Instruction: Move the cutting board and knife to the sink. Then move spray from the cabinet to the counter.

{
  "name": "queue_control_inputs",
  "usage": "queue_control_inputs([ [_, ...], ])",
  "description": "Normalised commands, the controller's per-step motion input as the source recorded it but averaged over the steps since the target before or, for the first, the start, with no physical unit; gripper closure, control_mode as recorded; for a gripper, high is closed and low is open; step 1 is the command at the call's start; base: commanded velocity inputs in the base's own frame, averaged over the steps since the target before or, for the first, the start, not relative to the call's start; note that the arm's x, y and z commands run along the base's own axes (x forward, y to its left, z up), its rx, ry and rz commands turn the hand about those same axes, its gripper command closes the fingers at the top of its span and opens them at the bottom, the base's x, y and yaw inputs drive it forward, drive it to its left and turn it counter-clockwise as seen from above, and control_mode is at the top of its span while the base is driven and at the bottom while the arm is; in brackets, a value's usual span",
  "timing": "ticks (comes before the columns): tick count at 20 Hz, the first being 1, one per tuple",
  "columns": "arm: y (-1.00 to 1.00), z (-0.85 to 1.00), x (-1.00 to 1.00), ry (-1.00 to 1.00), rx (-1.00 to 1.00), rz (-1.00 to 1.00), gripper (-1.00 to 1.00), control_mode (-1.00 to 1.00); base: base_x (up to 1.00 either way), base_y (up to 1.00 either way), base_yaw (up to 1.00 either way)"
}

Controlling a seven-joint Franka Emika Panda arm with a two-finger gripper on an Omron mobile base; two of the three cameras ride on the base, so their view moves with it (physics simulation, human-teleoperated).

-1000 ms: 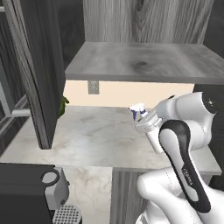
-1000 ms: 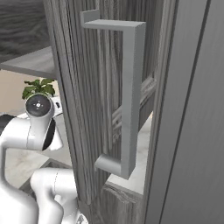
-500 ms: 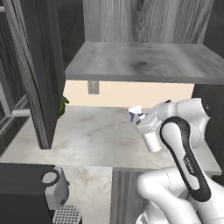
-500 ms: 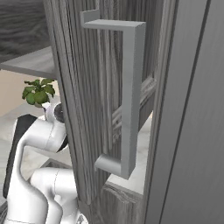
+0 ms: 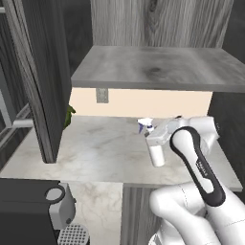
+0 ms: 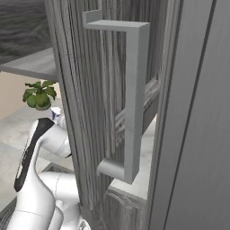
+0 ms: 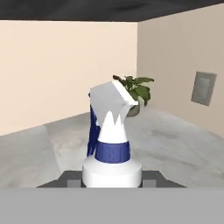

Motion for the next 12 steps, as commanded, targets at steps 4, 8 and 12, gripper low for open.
queue_control_inputs([
  [4,0.03,-0.23,0.4,0.0,0.04,-0.01,1.0,-1.0,0.0,0.0,0.0],
  [8,0.0,-0.12,0.41,0.0,0.0,-0.02,1.0,-1.0,0.0,0.0,0.0],
  [12,0.0,-0.07,0.36,0.0,0.0,-0.01,1.0,-1.0,0.0,0.0,0.0],
])
